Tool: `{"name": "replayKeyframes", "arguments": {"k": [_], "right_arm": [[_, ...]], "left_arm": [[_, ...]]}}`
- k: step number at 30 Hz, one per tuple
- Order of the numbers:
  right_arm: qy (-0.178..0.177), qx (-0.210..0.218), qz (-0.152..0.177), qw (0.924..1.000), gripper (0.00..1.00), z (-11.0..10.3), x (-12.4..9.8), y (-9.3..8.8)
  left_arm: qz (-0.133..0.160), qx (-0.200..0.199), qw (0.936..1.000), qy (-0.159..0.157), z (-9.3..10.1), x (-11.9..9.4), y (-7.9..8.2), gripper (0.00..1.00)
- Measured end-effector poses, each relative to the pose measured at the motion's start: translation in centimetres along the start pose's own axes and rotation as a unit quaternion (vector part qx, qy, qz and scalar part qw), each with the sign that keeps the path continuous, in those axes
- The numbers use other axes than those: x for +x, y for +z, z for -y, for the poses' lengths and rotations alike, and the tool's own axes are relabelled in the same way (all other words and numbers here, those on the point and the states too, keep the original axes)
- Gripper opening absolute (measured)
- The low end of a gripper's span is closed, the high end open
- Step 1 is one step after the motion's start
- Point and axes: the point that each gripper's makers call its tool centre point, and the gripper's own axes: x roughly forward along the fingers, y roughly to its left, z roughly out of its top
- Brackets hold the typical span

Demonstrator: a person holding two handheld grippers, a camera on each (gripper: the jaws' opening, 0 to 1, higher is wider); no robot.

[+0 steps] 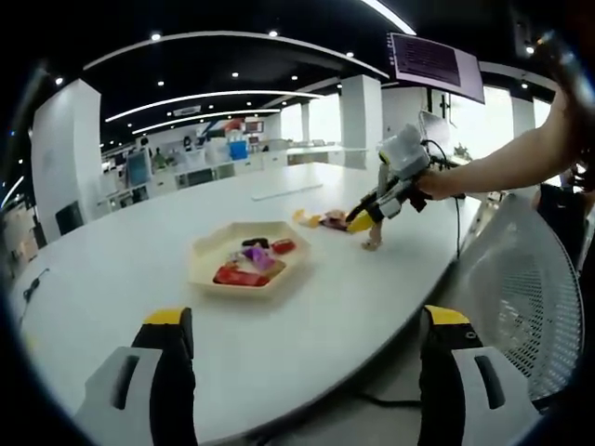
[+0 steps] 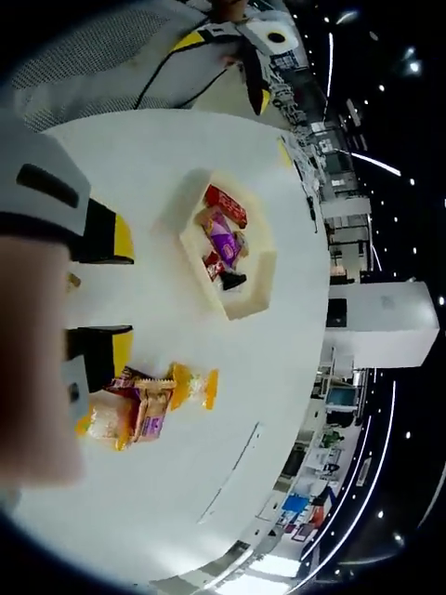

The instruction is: Place the target food into the container with the food tongs after gripping and lifting it, then release it inside without dropping or visibly crushing the food.

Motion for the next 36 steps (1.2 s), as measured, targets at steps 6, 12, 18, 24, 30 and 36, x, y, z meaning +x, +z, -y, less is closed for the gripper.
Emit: {"name": "replayKeyframes", "arguments": {"k": [6,12,18,24,30,36], "right_arm": [[0.049,-0.038,0.0,0.9981,0.26,-0.9,0.0,0.0],[0.07,-0.053,0.004,0.9961,0.26,-1.0,0.3,0.1],[0.077,-0.072,0.0,0.9944,0.27,-1.0,0.5,-0.1],[0.074,-0.09,0.004,0.9932,0.26,-1.3,0.6,-0.4],[0.062,-0.077,0.005,0.9951,0.23,-0.9,0.8,-0.3],[0.027,-0.011,0.001,0.9996,0.19,0.2,1.1,-0.2]], "left_arm": [[-0.006,-0.001,1.0,0.001,0.0,0.1,-0.2,0.98],[-0.012,-0.001,0.9999,0.002,-0.1,0.1,-0.4,0.98],[-0.016,-0.001,0.9999,0.002,-0.1,0.2,-0.5,0.98],[-0.017,-0.001,0.9998,0.002,-0.1,0.2,-0.5,0.98],[-0.018,-0.001,0.9998,0.001,-0.1,0.2,-0.6,0.97],[-0.018,-0.001,0.9998,0.002,-0.1,0.2,-0.5,0.97]]}}
